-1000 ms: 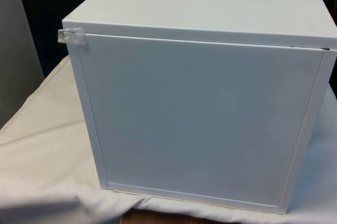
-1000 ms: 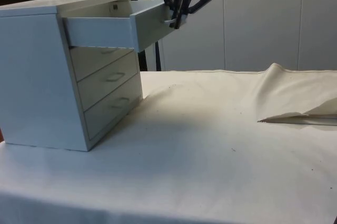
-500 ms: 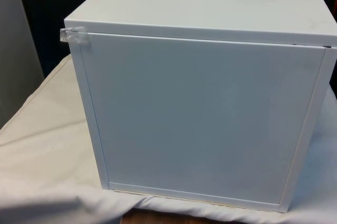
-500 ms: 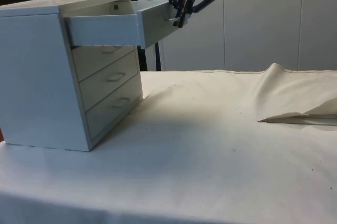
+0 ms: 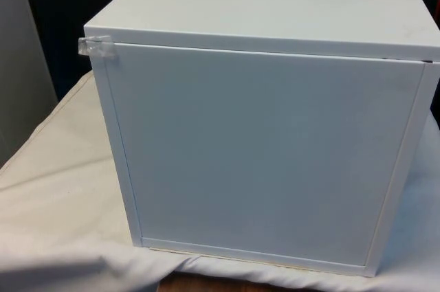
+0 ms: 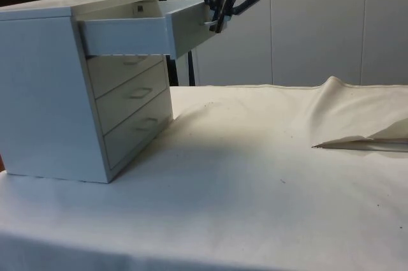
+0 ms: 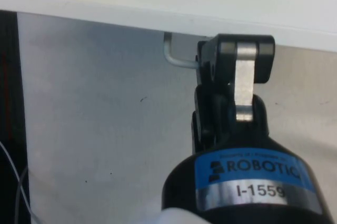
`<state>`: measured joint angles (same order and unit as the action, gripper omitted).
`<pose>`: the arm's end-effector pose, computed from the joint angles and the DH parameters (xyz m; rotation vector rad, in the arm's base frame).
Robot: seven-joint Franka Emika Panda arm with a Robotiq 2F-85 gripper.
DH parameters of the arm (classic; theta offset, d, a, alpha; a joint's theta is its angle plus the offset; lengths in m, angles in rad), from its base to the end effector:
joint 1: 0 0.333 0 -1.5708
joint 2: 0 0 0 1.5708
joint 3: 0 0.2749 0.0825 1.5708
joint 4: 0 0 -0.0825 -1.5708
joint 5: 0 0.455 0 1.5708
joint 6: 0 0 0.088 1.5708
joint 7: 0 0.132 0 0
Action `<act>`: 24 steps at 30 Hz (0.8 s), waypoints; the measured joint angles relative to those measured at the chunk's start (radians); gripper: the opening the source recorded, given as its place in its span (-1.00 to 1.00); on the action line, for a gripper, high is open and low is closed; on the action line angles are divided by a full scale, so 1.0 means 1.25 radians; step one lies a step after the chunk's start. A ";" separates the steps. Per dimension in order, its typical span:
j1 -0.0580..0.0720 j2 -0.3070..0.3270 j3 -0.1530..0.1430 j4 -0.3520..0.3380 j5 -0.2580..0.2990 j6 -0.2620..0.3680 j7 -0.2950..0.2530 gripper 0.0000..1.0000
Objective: Open the drawer, then close it.
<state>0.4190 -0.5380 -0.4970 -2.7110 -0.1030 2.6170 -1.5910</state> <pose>0.4875 -0.0024 0.3142 2.0296 2.0985 0.5944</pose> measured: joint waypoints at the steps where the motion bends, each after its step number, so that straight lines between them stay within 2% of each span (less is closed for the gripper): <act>1: 0.001 0.000 0.001 -0.001 0.000 -0.002 0.000 -0.85; 6: 0.002 0.000 0.003 -0.001 0.000 -0.004 0.003 -0.34; 7: 0.003 0.000 0.003 -0.001 0.000 -0.004 0.004 -0.34; 8: 0.003 0.000 0.003 -0.001 0.000 -0.004 0.004 -0.13; 10: 0.003 0.000 0.003 -0.001 0.000 -0.004 0.004 0.13; 15: 0.003 0.000 0.003 -0.001 0.000 -0.004 0.004 0.63; 16: 0.004 0.000 0.003 -0.001 0.000 -0.004 0.004 0.63; 17: 0.004 0.000 0.003 -0.001 0.000 -0.004 0.004 0.83; 18: 0.004 0.000 0.003 -0.001 0.000 -0.004 0.004 0.92; 20: 0.004 0.000 0.003 -0.001 0.000 -0.004 0.004 1.00; 24: 0.004 0.000 0.003 -0.001 0.000 -0.005 0.004 1.00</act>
<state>0.4240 -0.5380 -0.4930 -2.7120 -0.1030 2.6110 -1.5860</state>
